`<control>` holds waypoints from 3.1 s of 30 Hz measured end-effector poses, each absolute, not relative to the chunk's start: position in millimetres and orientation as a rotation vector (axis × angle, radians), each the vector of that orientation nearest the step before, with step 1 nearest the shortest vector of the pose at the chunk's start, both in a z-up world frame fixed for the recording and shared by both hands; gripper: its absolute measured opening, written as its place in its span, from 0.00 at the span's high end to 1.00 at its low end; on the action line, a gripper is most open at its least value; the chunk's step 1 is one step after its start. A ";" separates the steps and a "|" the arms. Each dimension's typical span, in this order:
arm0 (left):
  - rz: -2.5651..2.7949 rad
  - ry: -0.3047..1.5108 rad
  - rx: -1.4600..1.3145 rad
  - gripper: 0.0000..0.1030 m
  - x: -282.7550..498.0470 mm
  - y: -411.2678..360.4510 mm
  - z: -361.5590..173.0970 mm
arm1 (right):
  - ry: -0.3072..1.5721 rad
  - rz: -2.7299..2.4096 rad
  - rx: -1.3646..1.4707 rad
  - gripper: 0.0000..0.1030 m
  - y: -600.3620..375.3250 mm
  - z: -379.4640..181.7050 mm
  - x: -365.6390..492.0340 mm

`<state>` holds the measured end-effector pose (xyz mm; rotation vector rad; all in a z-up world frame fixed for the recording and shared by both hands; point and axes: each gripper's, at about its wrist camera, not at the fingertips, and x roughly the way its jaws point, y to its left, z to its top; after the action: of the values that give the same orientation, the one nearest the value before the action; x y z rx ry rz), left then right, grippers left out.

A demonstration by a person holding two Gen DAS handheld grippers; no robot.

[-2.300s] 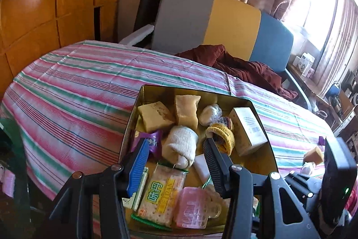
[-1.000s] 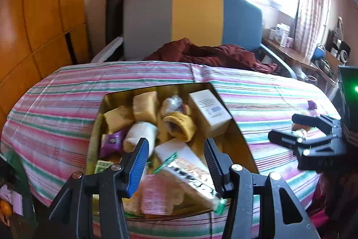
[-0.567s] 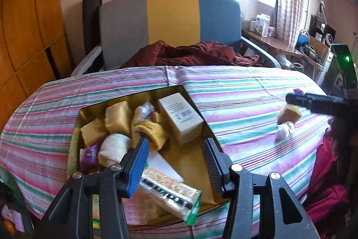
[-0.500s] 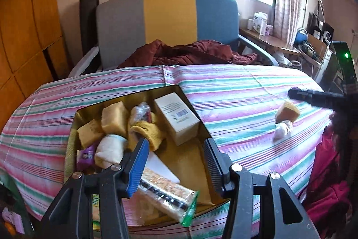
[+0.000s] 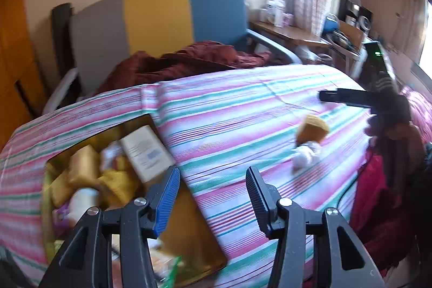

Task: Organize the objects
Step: 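Move both grippers back to the yellow sponge and plastic bundle, then grasp the yellow sponge with the right gripper while the left grasps the plastic bundle, then carry the sponge and plastic bundle over the gold tray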

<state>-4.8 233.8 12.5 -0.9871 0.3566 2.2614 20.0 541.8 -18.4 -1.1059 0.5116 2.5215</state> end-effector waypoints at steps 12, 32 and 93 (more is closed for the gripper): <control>1.912 0.441 -0.990 0.50 3.6 351.4 -28.1 | 0.648 2.565 -1.260 0.03 543.8 -47.6 7.6; 1.749 0.512 -1.068 0.54 -10.1 429.3 -93.5 | 0.546 2.502 -1.439 0.52 533.5 -73.2 -8.8; 2.333 0.291 -0.927 0.68 10.8 246.4 -0.3 | 0.294 2.660 -1.440 0.52 480.4 -69.7 -12.0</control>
<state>10.8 246.4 -0.3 -0.9267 0.2908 2.3334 -12.0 480.4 -69.7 -1.4404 0.2942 2.6604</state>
